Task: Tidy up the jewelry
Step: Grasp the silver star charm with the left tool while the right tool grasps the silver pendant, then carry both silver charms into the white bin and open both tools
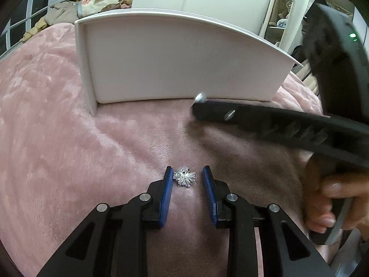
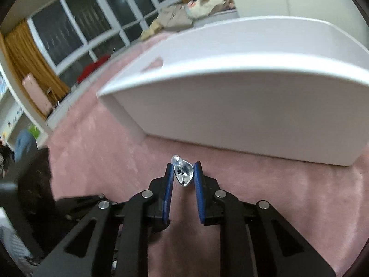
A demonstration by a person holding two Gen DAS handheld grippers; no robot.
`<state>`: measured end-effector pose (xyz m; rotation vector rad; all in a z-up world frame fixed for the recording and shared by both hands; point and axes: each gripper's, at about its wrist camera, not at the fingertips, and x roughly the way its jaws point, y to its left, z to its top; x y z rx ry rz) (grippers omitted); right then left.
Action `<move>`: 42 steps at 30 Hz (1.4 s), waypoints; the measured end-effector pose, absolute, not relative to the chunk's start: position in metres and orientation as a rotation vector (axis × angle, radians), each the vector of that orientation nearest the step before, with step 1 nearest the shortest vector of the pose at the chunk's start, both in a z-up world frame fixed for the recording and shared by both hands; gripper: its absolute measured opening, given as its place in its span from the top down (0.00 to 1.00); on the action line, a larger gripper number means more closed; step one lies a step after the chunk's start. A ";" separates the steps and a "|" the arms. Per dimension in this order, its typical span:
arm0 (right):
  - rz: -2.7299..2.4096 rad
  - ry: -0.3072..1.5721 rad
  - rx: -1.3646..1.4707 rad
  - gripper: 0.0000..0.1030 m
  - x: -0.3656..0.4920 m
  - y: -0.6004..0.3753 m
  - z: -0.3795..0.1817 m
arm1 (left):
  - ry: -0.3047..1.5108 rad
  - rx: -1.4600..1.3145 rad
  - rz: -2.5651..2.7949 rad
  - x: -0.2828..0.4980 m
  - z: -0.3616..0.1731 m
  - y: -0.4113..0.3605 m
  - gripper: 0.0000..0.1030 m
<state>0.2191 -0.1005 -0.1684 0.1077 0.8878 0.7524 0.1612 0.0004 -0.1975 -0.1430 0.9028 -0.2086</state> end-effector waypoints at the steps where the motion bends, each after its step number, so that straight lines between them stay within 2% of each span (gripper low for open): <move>1: 0.743 0.881 0.126 0.82 0.219 -0.106 -0.165 | 0.902 -0.141 -0.206 0.157 -0.195 0.006 0.70; 5: 0.700 0.851 0.166 0.82 0.215 -0.127 -0.152 | 0.897 -0.148 -0.194 0.155 -0.192 0.007 0.76; 14: 0.651 0.759 0.175 0.82 0.187 -0.160 -0.116 | 0.881 -0.192 -0.227 0.138 -0.179 0.012 0.76; 26: 0.639 0.693 0.099 0.82 0.159 -0.159 -0.088 | 0.748 -0.138 -0.308 0.114 -0.118 0.006 0.76; 42: 0.563 0.644 0.051 0.82 0.193 -0.166 -0.051 | 0.645 -0.123 -0.285 0.142 -0.066 0.024 0.76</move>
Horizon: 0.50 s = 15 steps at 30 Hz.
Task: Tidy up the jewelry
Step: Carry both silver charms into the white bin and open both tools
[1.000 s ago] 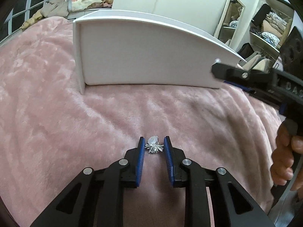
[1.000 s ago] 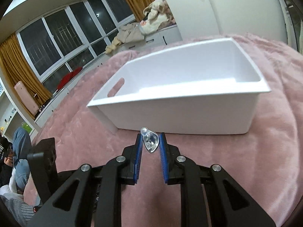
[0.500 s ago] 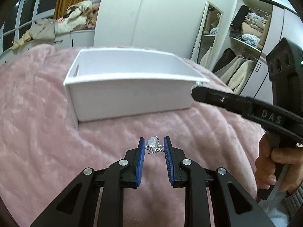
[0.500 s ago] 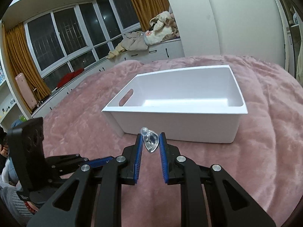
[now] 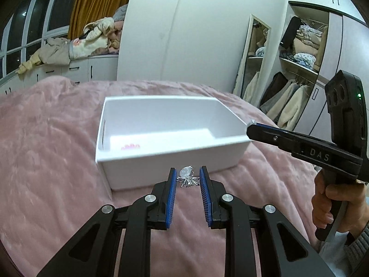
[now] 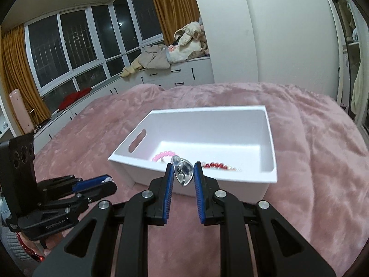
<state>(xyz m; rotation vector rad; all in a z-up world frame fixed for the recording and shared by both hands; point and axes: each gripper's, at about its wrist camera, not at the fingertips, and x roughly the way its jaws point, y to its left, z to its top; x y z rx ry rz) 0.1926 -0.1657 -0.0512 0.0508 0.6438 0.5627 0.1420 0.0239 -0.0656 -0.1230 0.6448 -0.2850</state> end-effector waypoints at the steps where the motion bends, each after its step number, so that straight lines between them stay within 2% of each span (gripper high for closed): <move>1: 0.560 0.640 0.049 0.82 0.196 -0.166 -0.049 | 0.637 -0.115 -0.282 0.145 -0.063 0.024 0.76; 15: 0.488 0.611 0.049 0.82 0.253 -0.169 -0.026 | 0.583 -0.071 -0.247 0.216 -0.026 0.025 0.76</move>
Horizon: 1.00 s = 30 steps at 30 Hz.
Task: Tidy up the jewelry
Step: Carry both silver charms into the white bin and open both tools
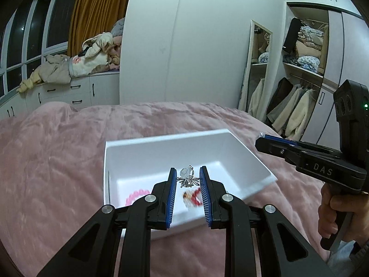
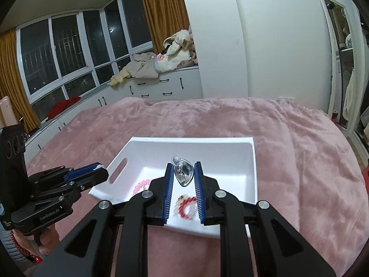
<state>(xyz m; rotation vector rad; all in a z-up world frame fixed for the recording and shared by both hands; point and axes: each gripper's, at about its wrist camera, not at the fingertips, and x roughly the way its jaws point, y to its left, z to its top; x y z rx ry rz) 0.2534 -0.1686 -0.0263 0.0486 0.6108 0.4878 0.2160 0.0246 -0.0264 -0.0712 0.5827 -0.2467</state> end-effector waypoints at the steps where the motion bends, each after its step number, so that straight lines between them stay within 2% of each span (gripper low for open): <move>1: 0.483 0.615 0.048 0.82 0.259 -0.169 -0.026 | 0.585 -0.071 -0.241 0.223 -0.026 0.025 0.76; 7: 0.447 0.694 0.033 0.82 0.292 -0.168 -0.046 | 0.647 -0.065 -0.207 0.264 -0.037 0.025 0.76; 13: 0.424 0.847 0.062 0.82 0.315 -0.165 -0.086 | 0.803 -0.075 -0.117 0.305 -0.076 0.037 0.76; 20: 0.407 0.922 0.023 0.79 0.324 -0.154 -0.097 | 0.893 -0.136 -0.109 0.325 -0.095 0.052 0.75; 22: 0.405 0.928 0.047 0.68 0.325 -0.155 -0.095 | 0.910 -0.133 -0.096 0.327 -0.093 0.055 0.56; 24: 0.398 0.914 0.049 0.51 0.324 -0.155 -0.088 | 0.892 -0.125 -0.080 0.325 -0.085 0.056 0.56; 26: 0.407 0.899 0.062 0.46 0.321 -0.156 -0.077 | 0.889 -0.138 -0.090 0.324 -0.076 0.055 0.56; 28: 0.389 0.873 0.061 0.32 0.318 -0.158 -0.064 | 0.885 -0.139 -0.088 0.323 -0.064 0.054 0.51; 29: 0.383 0.843 0.066 0.20 0.313 -0.159 -0.052 | 0.876 -0.139 -0.088 0.321 -0.055 0.053 0.47; 30: 0.371 0.812 0.067 0.07 0.307 -0.159 -0.040 | 0.870 -0.137 -0.090 0.318 -0.049 0.053 0.31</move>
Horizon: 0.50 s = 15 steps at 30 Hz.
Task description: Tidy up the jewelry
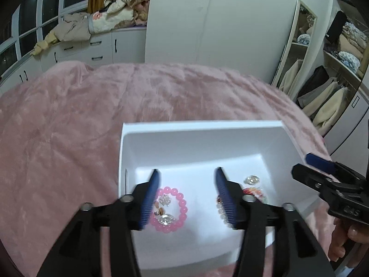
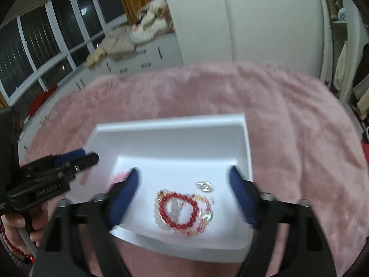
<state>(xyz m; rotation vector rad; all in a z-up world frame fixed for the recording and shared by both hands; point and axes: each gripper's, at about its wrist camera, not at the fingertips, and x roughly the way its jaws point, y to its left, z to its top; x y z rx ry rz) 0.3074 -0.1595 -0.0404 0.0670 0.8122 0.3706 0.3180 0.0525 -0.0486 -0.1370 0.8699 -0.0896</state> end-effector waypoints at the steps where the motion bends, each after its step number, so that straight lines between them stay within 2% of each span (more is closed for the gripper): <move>1: 0.356 0.787 0.066 0.04 0.303 -0.161 -0.030 | 0.859 -0.129 -0.085 0.314 -0.038 0.051 0.10; 2: 0.348 0.766 0.063 0.05 0.299 -0.162 -0.020 | 0.837 -0.116 -0.070 0.308 -0.027 0.049 0.04; 3: 0.347 0.756 0.058 0.05 0.292 -0.161 -0.008 | 0.817 -0.101 -0.064 0.302 -0.018 0.048 0.04; 8: 0.332 0.745 0.006 0.05 0.265 -0.156 0.025 | 0.766 -0.019 -0.064 0.270 0.016 0.039 0.04; 15: 0.330 0.747 -0.071 0.05 0.218 -0.144 0.035 | 0.753 0.005 -0.059 0.223 0.030 0.042 0.04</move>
